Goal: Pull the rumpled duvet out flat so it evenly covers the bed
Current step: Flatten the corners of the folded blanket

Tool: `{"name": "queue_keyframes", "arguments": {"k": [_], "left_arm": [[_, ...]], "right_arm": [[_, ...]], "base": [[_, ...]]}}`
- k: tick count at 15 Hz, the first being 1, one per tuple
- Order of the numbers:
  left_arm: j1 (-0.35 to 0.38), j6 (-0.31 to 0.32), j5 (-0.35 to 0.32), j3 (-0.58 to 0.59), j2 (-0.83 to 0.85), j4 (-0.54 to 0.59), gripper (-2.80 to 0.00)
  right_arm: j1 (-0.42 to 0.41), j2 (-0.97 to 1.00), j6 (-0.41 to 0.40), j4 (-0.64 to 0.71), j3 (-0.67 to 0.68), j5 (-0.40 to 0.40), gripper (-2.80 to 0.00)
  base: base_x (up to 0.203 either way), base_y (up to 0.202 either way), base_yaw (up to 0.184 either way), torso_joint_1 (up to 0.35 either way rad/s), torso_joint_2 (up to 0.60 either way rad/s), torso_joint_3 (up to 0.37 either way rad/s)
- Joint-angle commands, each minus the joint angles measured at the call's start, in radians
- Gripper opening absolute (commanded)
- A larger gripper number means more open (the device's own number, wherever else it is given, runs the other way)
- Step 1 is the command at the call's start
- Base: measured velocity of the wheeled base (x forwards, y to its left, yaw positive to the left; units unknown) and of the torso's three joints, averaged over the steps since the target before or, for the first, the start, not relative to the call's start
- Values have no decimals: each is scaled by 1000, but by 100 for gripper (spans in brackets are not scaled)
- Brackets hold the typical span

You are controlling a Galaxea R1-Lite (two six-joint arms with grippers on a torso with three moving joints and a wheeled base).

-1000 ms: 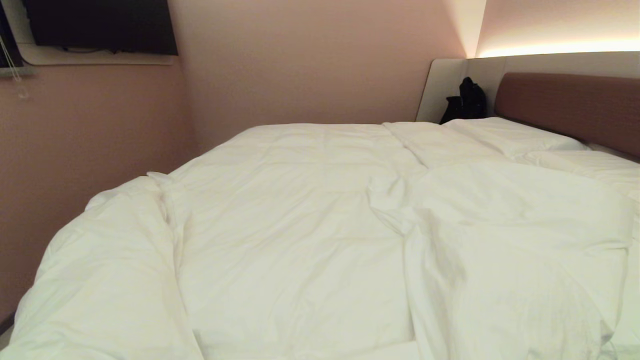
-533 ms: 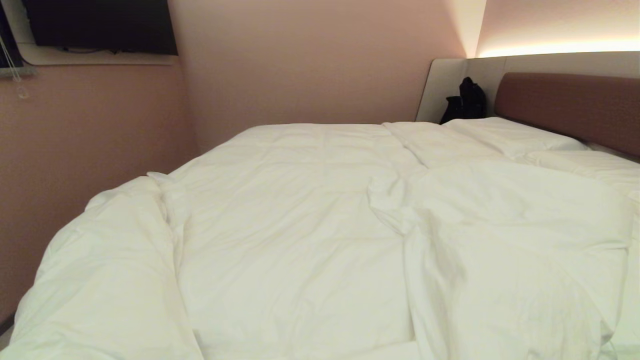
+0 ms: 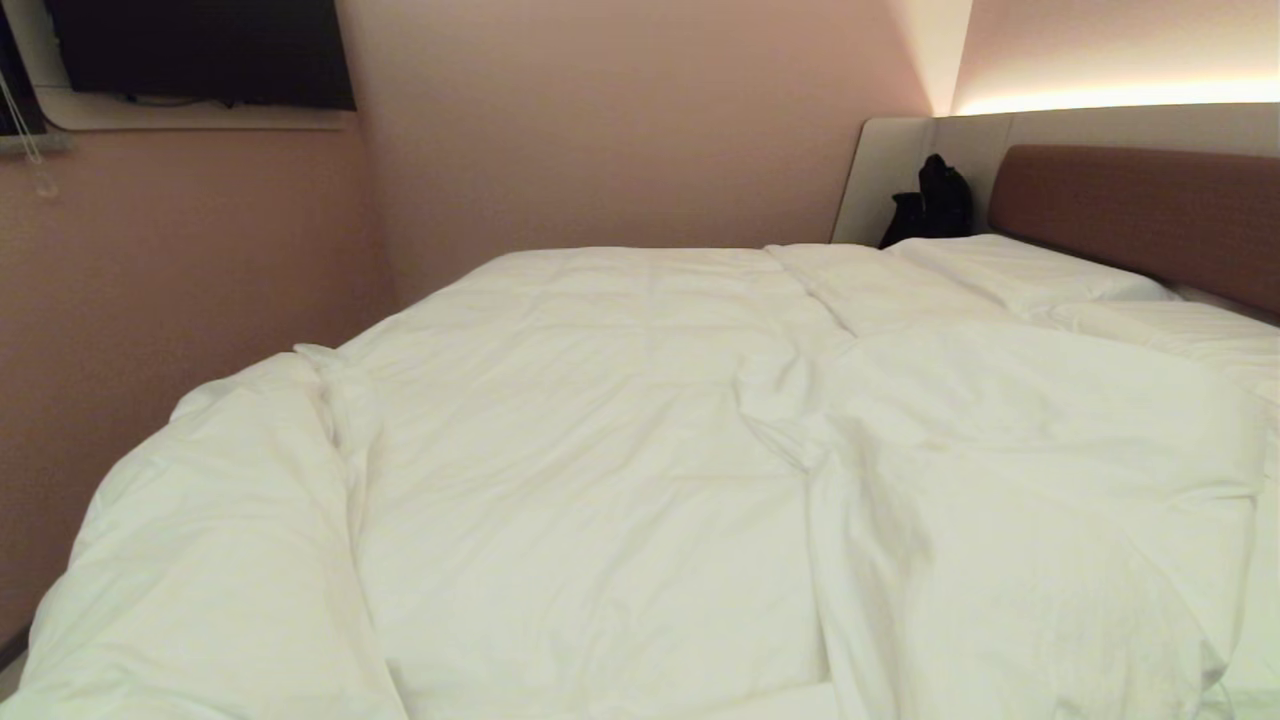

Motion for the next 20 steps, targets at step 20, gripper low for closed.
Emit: {"name": "queue_keyframes", "arguments": {"k": [20], "left_arm": [[0, 9, 67, 347, -2, -71, -280]], "right_arm": [[0, 0, -1, 0, 0, 1, -280]], "base": [[0, 0, 0, 0, 0, 0]]}}
